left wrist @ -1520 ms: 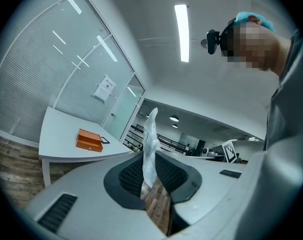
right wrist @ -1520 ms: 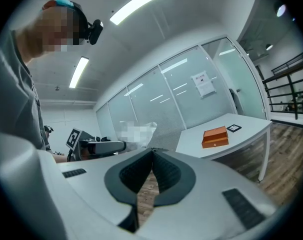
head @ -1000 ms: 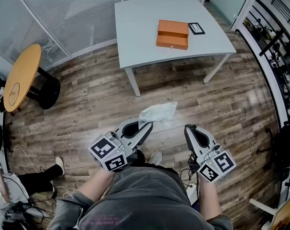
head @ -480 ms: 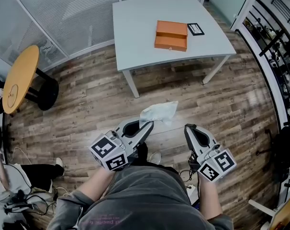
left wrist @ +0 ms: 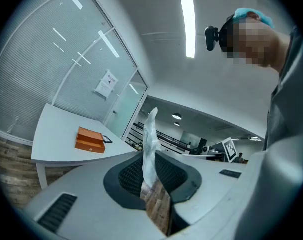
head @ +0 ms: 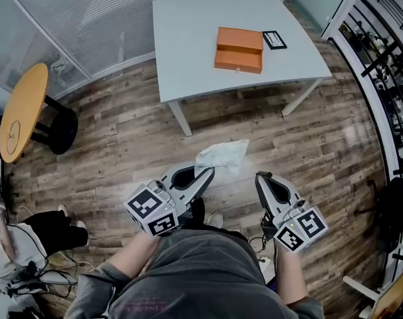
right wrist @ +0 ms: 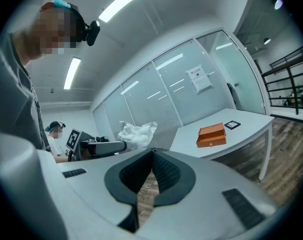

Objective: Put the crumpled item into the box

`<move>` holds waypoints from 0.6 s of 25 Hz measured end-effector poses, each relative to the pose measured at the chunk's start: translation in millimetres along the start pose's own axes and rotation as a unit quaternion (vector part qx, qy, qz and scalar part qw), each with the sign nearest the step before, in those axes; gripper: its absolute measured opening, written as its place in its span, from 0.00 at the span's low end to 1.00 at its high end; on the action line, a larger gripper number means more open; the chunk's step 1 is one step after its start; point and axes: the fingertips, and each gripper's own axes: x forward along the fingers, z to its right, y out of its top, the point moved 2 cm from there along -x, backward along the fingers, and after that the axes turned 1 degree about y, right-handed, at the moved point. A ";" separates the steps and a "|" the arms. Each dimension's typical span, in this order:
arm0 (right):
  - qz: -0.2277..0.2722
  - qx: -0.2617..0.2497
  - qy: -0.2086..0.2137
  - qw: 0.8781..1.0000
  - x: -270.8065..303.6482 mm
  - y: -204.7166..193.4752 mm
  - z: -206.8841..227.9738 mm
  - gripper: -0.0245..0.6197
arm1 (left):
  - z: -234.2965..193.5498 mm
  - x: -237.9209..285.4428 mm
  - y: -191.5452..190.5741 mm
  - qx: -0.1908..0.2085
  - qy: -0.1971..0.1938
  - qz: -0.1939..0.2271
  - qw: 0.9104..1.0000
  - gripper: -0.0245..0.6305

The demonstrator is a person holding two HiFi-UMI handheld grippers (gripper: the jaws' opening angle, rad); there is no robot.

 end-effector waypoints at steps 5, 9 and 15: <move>-0.005 0.002 0.002 1.000 32.0 7.1 9.6 0.05 | -29.4 8.7 11.3 -0.006 0.002 -0.001 1.000 0.14; -0.007 0.002 0.001 1.000 60.0 17.2 15.4 0.05 | -55.2 16.2 22.1 -0.010 -0.001 -0.003 1.000 0.14; -0.005 0.006 -0.011 1.000 96.5 33.6 29.1 0.05 | -90.0 29.6 41.4 -0.012 -0.011 -0.008 1.000 0.14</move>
